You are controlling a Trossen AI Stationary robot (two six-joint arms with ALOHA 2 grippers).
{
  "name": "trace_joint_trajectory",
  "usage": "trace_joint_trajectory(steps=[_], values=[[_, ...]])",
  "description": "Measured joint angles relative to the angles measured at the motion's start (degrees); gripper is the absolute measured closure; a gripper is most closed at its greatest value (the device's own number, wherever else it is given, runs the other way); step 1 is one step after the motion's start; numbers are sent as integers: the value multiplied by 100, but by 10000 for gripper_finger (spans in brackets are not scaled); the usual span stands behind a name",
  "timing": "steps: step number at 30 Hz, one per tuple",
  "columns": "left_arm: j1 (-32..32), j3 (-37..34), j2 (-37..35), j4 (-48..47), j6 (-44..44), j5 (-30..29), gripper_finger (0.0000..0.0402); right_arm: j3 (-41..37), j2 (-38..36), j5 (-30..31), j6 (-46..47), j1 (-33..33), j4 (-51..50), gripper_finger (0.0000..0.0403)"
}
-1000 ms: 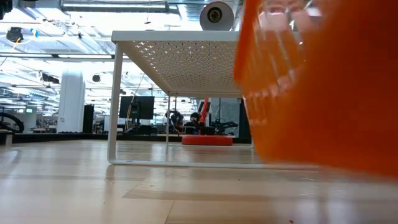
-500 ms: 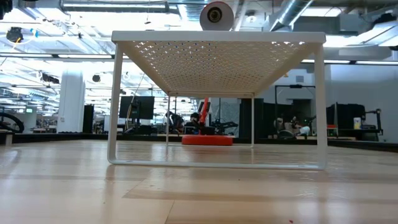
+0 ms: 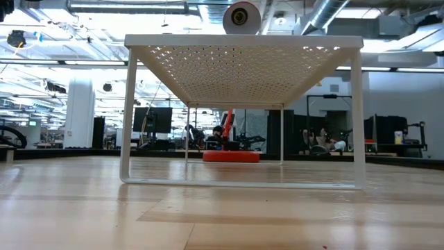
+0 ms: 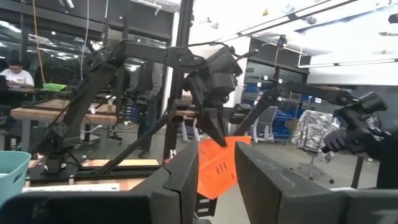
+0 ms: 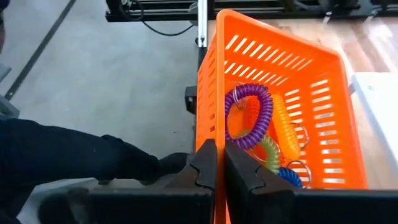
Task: Pick & Place Office Desk Supplies
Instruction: Put the orange bin on the shelf
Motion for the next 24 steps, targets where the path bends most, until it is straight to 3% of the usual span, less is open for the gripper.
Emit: trace_joint_trajectory(steps=[12,24], values=[[-1,0,0,1,10,123,303,630,0,-346,-392,-531,-1014,398],[0,0,0,-95,25,209,303,745,2,-587,-578,-1144,-1733,398]])
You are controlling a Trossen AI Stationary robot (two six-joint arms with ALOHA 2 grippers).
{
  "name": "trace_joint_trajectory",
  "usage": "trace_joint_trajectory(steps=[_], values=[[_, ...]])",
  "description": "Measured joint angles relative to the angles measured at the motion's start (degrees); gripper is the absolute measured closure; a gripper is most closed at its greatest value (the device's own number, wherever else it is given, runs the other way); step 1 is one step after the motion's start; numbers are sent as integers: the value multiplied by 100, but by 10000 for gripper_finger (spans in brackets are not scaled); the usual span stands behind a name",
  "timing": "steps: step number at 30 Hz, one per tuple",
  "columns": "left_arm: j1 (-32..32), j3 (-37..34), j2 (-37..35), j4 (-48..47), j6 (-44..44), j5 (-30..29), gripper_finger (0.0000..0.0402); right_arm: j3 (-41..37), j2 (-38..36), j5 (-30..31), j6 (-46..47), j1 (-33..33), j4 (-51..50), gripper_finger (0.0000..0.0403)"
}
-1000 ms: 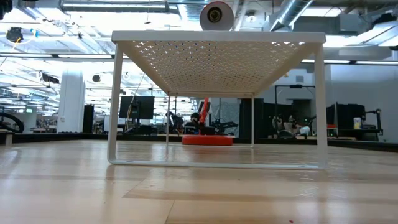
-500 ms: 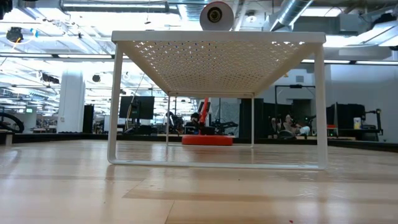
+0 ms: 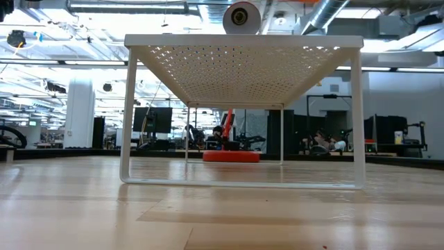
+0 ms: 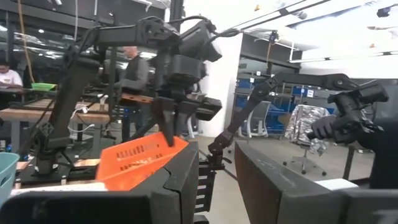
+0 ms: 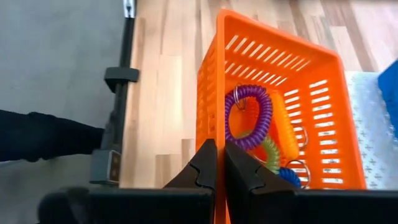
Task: Pick & Place Office Desk Supplies
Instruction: Put the orange bin on the shelf
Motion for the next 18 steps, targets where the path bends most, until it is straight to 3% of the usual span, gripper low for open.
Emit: trace_joint_trajectory(steps=[18], values=[[-2,0,0,-9,43,83,303,-338,0,364,-235,-222,-394,398]])
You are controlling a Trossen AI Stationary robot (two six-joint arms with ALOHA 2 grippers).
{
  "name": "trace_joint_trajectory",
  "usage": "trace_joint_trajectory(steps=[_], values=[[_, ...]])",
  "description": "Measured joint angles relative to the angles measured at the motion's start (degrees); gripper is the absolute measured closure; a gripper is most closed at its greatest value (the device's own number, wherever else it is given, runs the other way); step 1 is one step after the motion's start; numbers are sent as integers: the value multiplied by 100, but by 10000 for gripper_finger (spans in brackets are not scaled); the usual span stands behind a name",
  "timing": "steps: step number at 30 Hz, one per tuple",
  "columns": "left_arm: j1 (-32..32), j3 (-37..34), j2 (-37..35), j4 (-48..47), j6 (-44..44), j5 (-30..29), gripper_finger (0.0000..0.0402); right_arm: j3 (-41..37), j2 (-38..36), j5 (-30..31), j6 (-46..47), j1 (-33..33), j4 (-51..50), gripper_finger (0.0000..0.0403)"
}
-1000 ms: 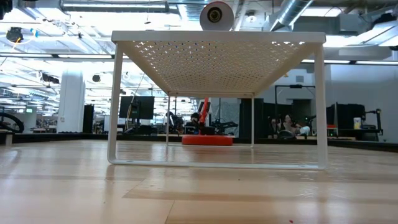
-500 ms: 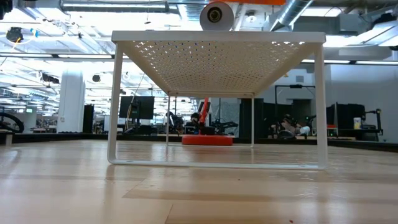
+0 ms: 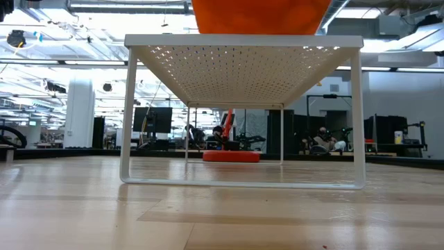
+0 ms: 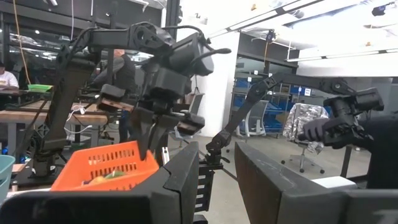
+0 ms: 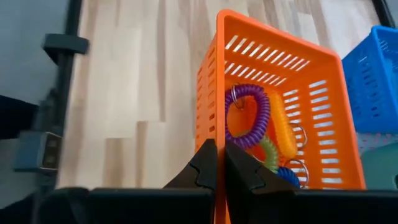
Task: Pick & Place Office Desk Supplies
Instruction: Put the orange bin on the shelf
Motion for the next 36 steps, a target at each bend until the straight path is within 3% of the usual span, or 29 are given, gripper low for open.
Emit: trace_joint_trajectory(steps=[15,36], values=[[0,0,0,-4,2,-11,303,-346,2,433,-304,-82,96,398],[2,-2,0,-48,2,-11,303,-326,358,389,-731,-365,44,398]])
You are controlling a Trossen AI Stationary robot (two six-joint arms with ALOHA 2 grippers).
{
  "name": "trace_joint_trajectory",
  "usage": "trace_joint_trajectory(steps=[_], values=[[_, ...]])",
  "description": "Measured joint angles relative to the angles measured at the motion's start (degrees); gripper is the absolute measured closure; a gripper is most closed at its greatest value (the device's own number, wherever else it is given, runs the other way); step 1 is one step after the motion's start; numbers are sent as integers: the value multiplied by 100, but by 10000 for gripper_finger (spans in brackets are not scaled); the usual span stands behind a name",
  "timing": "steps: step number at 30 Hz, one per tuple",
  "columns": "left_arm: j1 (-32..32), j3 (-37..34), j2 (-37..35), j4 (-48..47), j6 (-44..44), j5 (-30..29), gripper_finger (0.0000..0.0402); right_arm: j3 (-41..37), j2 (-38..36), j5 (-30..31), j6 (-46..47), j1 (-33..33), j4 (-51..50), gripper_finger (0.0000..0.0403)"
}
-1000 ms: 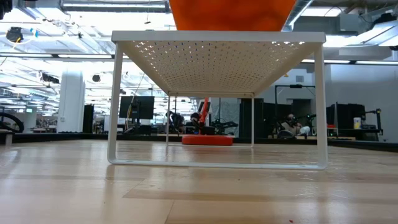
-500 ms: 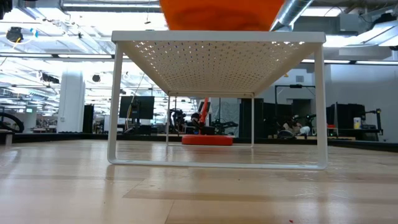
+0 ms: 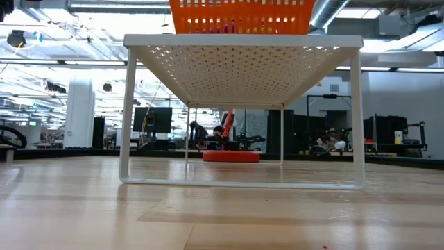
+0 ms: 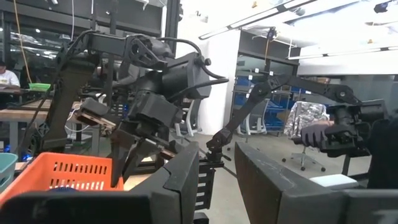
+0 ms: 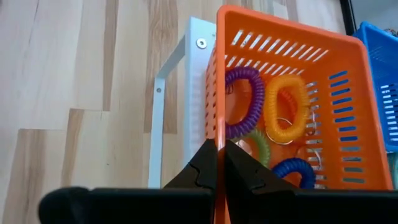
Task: Pick & Place Office Desk Supplies
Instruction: Put the orange bin on the shelf
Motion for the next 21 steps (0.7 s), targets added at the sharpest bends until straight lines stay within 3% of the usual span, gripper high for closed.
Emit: trace_joint_trajectory(steps=[21], values=[[0,0,0,0,-1,0,303,328,-33,13,103,69,-458,399]])
